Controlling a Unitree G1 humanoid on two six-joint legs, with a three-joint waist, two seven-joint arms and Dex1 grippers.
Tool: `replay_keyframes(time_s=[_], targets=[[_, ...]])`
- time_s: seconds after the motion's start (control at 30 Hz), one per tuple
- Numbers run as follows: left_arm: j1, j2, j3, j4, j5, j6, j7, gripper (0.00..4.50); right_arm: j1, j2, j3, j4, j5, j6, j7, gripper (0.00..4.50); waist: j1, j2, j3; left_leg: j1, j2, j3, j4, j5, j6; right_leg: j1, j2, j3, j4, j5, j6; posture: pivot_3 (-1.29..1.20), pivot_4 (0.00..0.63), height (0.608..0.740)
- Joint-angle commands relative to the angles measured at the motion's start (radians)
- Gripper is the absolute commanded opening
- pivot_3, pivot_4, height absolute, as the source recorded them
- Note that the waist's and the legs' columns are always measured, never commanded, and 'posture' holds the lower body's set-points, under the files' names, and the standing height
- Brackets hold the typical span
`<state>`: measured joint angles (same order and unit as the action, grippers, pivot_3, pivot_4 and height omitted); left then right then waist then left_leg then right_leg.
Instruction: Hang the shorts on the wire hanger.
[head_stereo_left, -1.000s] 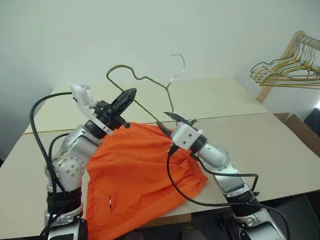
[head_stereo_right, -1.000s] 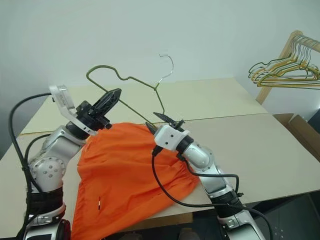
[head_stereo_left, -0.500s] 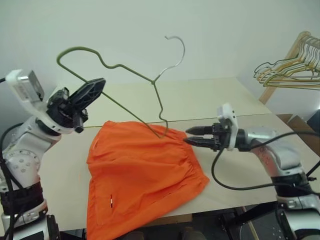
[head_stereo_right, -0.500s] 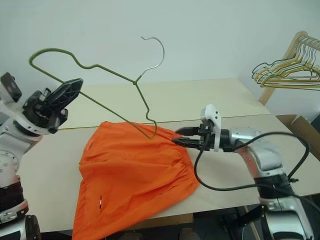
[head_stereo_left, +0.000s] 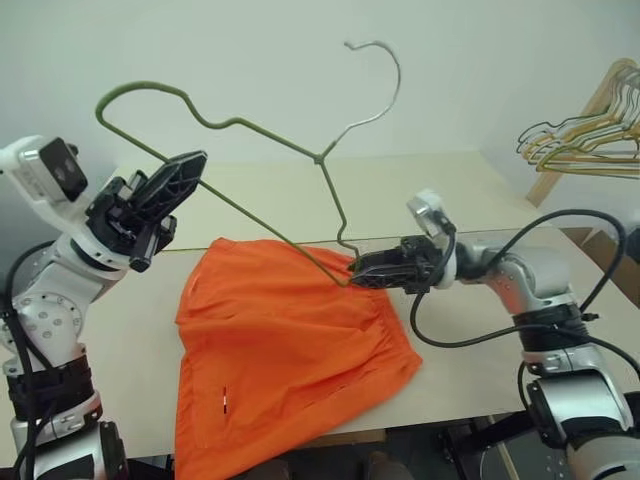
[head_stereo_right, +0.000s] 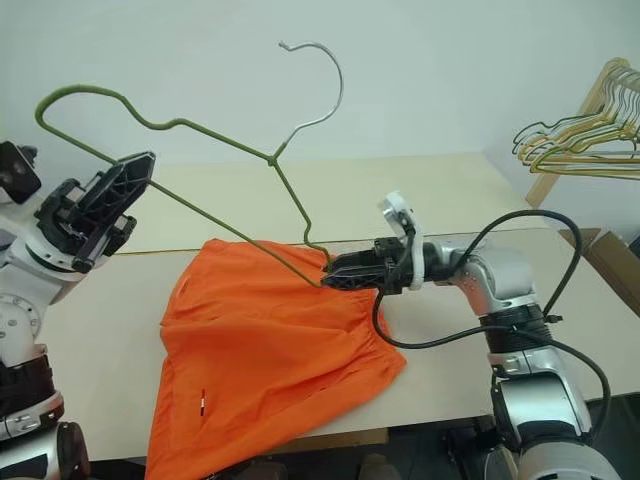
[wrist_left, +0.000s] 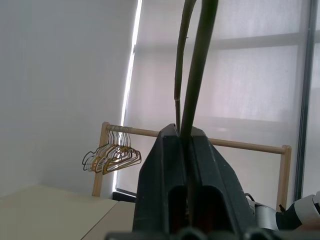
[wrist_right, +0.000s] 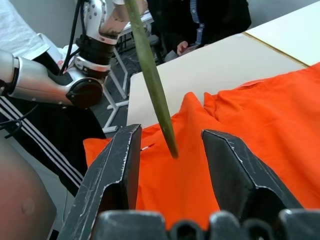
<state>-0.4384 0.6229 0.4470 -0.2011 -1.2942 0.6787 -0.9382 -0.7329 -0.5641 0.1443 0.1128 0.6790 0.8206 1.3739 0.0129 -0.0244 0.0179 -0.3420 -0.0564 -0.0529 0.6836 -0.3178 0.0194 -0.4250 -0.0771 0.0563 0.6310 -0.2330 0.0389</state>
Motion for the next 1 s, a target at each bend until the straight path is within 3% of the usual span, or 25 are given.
replay_keyframes(time_s=[0.03, 0.47, 0.7, 0.8, 1.0], targets=[[-0.030, -0.002, -0.001, -0.025, -0.001, -0.013, 0.000, 0.00, -0.029, 0.011, -0.009, -0.043, 0.023, 0.016, 0.008, 2.41, 0.000, 0.000, 0.000, 0.000, 0.000, 0.000, 0.000, 0.000, 0.000, 0.000, 0.000, 0.000, 0.000, 0.000, 0.000, 0.08, 0.000, 0.740], [-0.022, -0.040, -0.030, -0.032, 0.024, -0.027, -0.001, 0.00, -0.039, 0.044, 0.000, -0.041, 0.000, 0.029, -0.013, 2.41, -0.001, 0.000, 0.000, 0.000, 0.000, 0.000, 0.000, 0.000, 0.000, 0.000, 0.000, 0.000, 0.000, 0.000, 0.000, 0.08, 0.000, 0.740], [-0.028, -0.052, -0.034, -0.025, 0.040, -0.037, 0.003, 0.00, -0.031, 0.036, -0.005, -0.038, 0.001, 0.040, -0.005, 0.10, -0.001, 0.000, 0.000, 0.000, 0.000, 0.000, 0.000, 0.000, 0.000, 0.000, 0.000, 0.000, 0.000, 0.000, 0.000, 0.07, 0.000, 0.740], [-0.027, -0.043, -0.039, -0.014, 0.041, -0.030, -0.019, 0.00, -0.027, 0.040, -0.007, -0.034, -0.005, 0.037, -0.009, 0.04, -0.001, 0.000, 0.000, 0.000, 0.000, 0.000, 0.000, 0.000, 0.000, 0.000, 0.000, 0.000, 0.000, 0.000, 0.000, 0.07, 0.000, 0.740], [0.016, -0.031, -0.078, 0.000, 0.085, 0.001, -0.023, 1.53, -0.015, 0.054, -0.043, -0.044, 0.022, 0.044, -0.031, 0.00, -0.001, 0.000, 0.000, 0.000, 0.000, 0.000, 0.000, 0.000, 0.000, 0.000, 0.000, 0.000, 0.000, 0.000, 0.000, 0.06, 0.000, 0.740]])
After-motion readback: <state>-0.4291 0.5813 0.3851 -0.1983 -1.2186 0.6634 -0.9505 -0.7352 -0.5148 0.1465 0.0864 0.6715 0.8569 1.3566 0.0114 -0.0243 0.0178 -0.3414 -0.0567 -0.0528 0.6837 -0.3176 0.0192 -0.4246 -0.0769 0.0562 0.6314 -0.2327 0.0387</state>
